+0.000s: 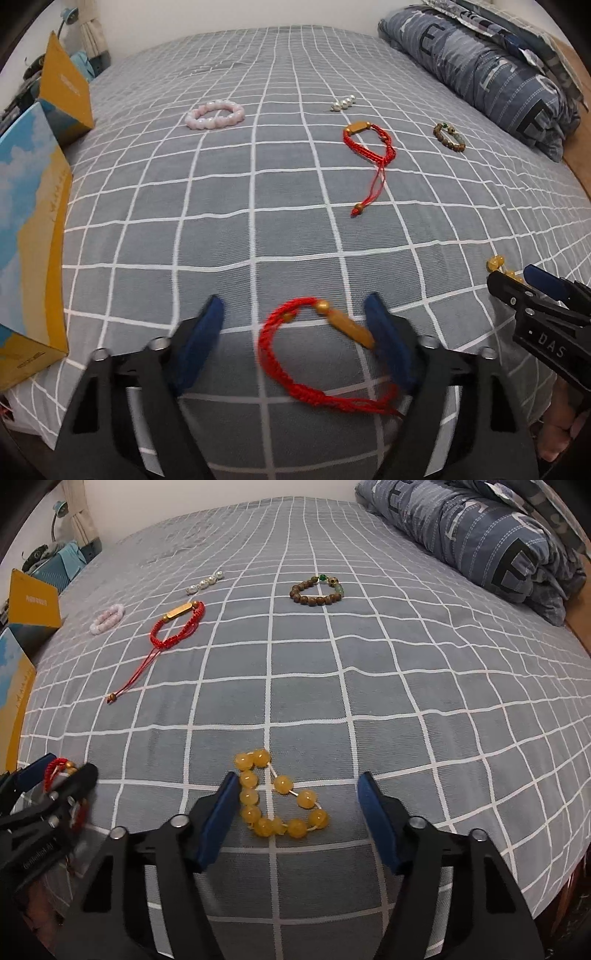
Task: Organize jewelry
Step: 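Grasp the red string bracelet with the left tool while the right tool grasps the yellow bead bracelet, then carry both held bracelets over to the white box, then open both tools to drop the bracelets into the box, then move both tools back over the bed toward the remaining bracelets, then grasp the red string bracelet with the left tool while the right tool grasps the brown wooden bead bracelet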
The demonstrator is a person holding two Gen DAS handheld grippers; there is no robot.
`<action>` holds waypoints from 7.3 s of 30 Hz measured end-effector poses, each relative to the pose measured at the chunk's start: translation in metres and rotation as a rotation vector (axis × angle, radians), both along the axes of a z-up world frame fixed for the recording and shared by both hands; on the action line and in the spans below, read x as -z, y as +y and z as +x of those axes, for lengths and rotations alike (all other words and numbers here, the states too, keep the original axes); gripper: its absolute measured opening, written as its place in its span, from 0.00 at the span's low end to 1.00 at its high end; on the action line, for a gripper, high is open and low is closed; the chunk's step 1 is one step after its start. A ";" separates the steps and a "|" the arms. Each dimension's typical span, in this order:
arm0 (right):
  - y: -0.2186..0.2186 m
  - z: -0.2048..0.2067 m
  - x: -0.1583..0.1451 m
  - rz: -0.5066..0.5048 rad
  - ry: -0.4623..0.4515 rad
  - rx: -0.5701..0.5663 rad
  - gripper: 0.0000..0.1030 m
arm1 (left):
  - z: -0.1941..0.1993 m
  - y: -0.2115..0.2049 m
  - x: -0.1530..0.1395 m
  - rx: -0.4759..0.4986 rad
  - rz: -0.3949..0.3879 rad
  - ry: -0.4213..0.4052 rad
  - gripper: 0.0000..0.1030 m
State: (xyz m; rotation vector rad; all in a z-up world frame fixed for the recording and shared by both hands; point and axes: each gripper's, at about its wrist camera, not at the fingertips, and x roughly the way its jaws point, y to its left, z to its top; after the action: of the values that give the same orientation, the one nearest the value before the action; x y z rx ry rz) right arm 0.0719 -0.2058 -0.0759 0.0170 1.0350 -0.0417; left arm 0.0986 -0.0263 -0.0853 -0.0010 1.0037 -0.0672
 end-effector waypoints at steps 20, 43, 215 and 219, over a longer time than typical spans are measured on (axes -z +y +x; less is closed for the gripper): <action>-0.005 -0.005 -0.008 0.001 -0.045 0.026 0.18 | -0.013 0.021 -0.026 0.008 -0.058 -0.040 0.10; -0.003 -0.019 -0.068 0.019 -0.258 0.032 0.08 | -0.025 0.040 -0.079 -0.012 -0.088 -0.167 0.10; -0.038 0.197 -0.011 -0.024 -0.018 0.044 0.14 | 0.150 -0.046 -0.008 0.095 -0.052 -0.004 0.03; -0.039 0.195 -0.015 -0.034 -0.033 0.055 0.14 | 0.146 -0.048 -0.012 0.104 -0.044 -0.016 0.03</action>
State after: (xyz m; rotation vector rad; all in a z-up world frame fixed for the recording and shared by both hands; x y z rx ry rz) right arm 0.2670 -0.2443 -0.0608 0.0153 1.0007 -0.1090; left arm 0.2450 -0.0741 -0.0730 0.0113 0.9856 -0.1844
